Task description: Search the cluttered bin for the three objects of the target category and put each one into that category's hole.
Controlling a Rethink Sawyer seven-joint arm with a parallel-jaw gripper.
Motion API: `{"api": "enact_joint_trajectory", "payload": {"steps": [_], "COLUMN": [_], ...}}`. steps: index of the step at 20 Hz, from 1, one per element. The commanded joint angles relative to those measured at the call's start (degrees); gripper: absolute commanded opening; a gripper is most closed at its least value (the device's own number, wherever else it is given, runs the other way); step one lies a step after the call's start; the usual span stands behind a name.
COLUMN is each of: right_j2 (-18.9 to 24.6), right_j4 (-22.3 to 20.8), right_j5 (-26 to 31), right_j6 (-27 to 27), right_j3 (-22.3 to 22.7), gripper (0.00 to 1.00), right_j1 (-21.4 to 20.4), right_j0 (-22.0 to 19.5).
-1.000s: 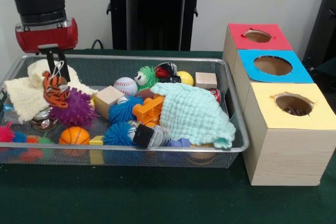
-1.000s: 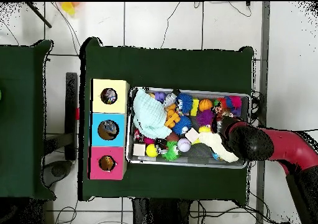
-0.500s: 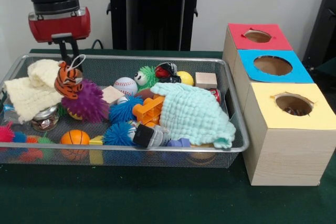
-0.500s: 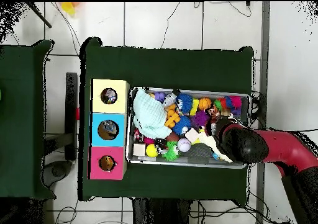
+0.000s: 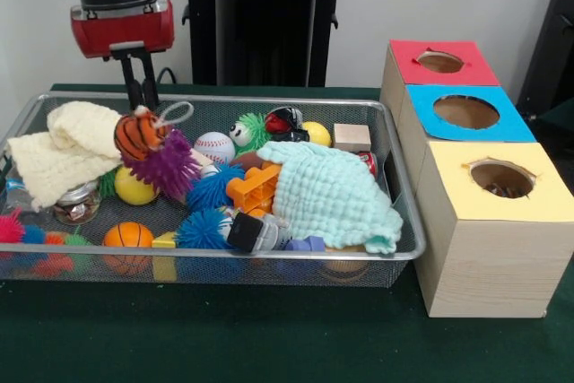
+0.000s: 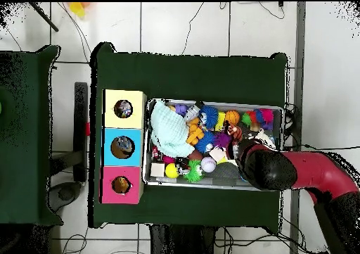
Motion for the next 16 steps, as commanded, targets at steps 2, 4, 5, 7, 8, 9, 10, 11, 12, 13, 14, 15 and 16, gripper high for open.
{"api": "enact_joint_trajectory", "payload": {"steps": [2,4,5,7,8,9,10,11,12,13,14,15,16], "right_j2": [-2.1,-1.7,-1.6,-2.0,-2.5,-2.8,-3.3,-3.7,-4.1,-4.4,-4.4,-4.4,-4.4], "right_j4": [2.5,4.1,4.9,5.8,5.9,5.7,5.6,5.7,5.5,5.6,5.7,5.6,5.9], "right_j5": [-4.2,-3.9,-3.6,-4.3,-4.9,-5.8,-6.3,-6.9,-7.4,-7.9,-7.8,-7.9,-7.7], "right_j6": [6.9,7.1,7.2,8.0,8.4,8.7,9.0,9.3,9.4,9.4,8.8,8.1,7.6], "right_j3": [5.7,7.6,8.6,10.4,10.9,11.5,11.5,11.7,11.6,11.7,11.5,11.3,11.0], "gripper": [0.0,0.0,0.0,0.0,0.0,0.0,0.0,0.0,0.0,0.0,0.0,0.0,0.0], "right_j1": [-5.4,-8.4,-9.9,-11.9,-11.9,-12.0,-11.7,-11.4,-11.0,-10.8,-10.6,-10.5,-10.1], "right_j0": [1.2,0.9,0.9,1.0,1.3,1.4,1.8,2.1,2.5,2.6,2.7,2.7,2.7]}}
